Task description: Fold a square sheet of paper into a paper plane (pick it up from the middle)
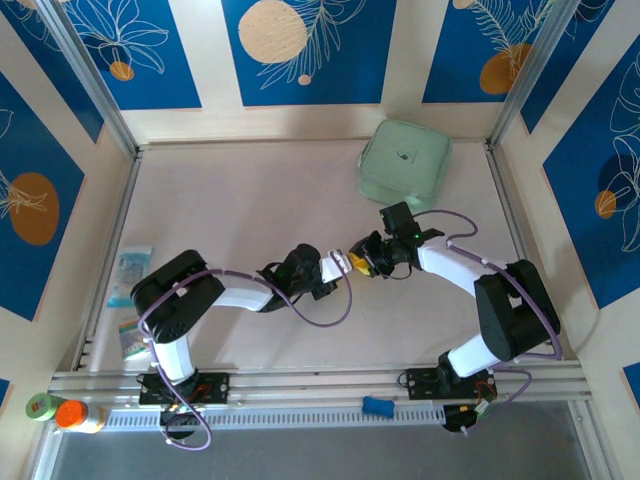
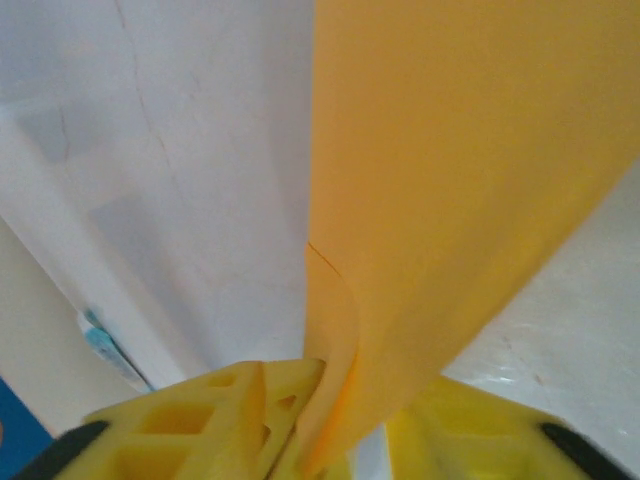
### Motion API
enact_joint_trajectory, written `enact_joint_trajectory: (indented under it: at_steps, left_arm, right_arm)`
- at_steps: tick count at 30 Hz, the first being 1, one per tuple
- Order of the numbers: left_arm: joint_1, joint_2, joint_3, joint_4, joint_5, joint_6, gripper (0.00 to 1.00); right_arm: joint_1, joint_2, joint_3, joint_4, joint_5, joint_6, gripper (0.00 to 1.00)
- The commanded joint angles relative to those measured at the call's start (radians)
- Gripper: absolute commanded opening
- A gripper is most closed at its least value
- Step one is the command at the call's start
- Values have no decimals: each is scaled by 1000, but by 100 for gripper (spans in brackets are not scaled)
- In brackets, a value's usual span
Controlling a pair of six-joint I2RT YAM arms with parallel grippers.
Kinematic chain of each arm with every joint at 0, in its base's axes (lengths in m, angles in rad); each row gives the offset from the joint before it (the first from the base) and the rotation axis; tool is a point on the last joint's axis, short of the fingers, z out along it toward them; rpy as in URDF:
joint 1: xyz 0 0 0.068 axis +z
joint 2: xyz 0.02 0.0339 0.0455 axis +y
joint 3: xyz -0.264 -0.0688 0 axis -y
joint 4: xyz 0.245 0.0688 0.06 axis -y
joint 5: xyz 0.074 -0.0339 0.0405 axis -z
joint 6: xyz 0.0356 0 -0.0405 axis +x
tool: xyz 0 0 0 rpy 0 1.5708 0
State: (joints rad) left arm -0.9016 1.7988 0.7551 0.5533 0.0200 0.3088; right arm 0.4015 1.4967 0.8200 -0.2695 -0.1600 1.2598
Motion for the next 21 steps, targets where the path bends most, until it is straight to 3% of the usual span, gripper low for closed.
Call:
enact_joint_trajectory:
  at_steps: [1,8,21]
  left_arm:
    - [3,24,-22,50,14,-40,6]
    - [13,46,-26,61,69,-131,0]
    - [46,54,24,-43,173,-340,0]
  right_arm:
    - [-10,-49,-14,-44,19,-5,43]
    - [-26,-103,-31,-63,55,-32,55]
    - [-70,-150,-53,-67,63,-63,58]
